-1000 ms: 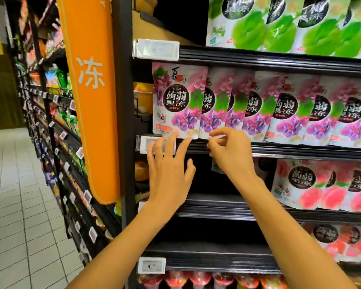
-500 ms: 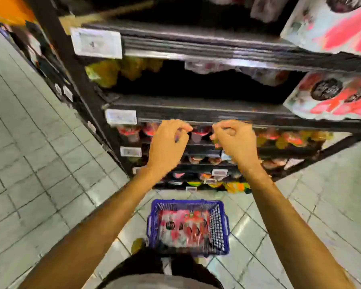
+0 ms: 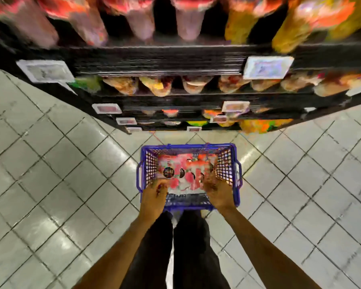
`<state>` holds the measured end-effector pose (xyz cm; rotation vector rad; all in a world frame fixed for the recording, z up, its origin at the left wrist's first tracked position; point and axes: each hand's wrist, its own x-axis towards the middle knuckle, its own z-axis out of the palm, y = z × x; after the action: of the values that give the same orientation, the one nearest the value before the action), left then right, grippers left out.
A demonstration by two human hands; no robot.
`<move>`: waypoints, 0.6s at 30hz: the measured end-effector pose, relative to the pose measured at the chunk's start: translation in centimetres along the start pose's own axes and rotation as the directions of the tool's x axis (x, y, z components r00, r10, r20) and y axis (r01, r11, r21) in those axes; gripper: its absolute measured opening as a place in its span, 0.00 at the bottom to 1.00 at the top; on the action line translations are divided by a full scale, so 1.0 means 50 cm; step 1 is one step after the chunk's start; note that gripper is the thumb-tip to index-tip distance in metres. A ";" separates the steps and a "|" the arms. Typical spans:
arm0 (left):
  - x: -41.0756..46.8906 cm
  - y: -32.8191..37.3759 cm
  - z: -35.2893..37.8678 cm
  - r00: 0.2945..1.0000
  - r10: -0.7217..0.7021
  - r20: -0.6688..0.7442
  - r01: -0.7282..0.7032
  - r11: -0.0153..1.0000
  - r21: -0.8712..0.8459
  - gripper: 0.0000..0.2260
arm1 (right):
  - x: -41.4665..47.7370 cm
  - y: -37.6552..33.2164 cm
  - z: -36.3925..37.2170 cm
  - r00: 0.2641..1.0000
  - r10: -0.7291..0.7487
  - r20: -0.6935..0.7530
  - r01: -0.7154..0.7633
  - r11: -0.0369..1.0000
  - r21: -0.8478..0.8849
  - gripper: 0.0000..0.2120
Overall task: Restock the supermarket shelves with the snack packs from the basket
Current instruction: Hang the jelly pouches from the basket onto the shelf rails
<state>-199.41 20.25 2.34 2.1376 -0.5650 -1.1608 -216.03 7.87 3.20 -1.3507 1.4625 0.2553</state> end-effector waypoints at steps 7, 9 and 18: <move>0.177 -0.262 0.123 0.945 -0.301 0.129 0.286 0.951 0.119 0.23 | 0.238 0.185 0.169 0.988 0.076 -0.134 -0.091 0.989 -0.112 0.19; 0.246 -0.344 0.160 0.916 -0.377 0.137 0.354 0.920 0.166 0.21 | 0.327 0.230 0.218 0.990 0.000 -0.143 -0.028 0.981 -0.194 0.11; 0.495 -0.580 0.293 0.900 -0.428 -0.084 0.434 0.896 0.095 0.22 | 0.645 0.354 0.407 0.993 0.102 -0.053 -0.111 0.972 -0.205 0.16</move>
<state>-197.03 20.48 -38.43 2.4658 -0.1244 -1.3125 -212.34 10.07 -38.61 -1.4521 1.5801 0.4630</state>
